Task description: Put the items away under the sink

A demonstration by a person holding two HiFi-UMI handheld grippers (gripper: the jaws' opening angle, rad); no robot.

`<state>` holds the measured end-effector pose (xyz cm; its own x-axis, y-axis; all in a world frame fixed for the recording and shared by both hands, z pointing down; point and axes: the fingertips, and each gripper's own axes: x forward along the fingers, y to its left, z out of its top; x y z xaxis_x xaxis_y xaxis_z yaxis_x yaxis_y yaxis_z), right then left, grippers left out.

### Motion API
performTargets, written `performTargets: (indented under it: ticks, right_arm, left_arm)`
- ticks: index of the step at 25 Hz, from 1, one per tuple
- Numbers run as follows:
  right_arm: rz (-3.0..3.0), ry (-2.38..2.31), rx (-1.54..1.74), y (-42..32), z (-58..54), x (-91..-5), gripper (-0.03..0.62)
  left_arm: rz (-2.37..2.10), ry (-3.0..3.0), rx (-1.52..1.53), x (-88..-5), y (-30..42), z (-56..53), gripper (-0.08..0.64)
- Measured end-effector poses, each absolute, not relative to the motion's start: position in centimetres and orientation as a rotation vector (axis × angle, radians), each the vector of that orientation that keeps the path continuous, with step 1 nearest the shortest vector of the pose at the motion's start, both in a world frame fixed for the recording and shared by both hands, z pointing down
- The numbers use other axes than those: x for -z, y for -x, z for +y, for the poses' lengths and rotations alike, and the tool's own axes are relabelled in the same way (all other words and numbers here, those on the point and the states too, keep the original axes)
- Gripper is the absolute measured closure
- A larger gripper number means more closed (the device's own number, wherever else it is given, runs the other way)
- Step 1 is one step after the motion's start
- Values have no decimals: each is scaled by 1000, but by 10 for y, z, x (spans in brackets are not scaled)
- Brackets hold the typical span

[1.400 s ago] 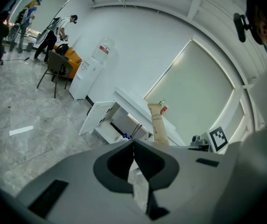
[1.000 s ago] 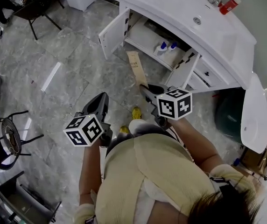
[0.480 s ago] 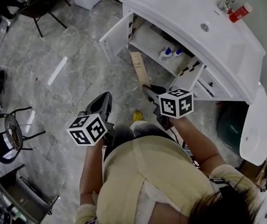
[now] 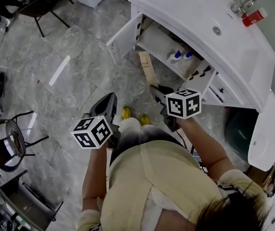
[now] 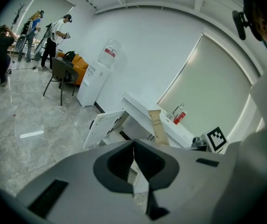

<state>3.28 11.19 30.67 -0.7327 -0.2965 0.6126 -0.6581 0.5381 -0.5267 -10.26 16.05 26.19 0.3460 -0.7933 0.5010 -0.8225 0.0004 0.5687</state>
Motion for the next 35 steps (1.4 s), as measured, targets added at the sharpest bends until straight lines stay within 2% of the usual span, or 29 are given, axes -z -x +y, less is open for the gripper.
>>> performTargets:
  ticks: [17,35]
  right_arm:
    - [-2203,-907,-1072,35,66,-338,546]
    - [-2131,-891,-1113,22,14,-393,547]
  left_arm:
    - [-1264,-1814,-79,-317,165,91,522]
    - [-1220,-1835,-120,-359,129,23,522]
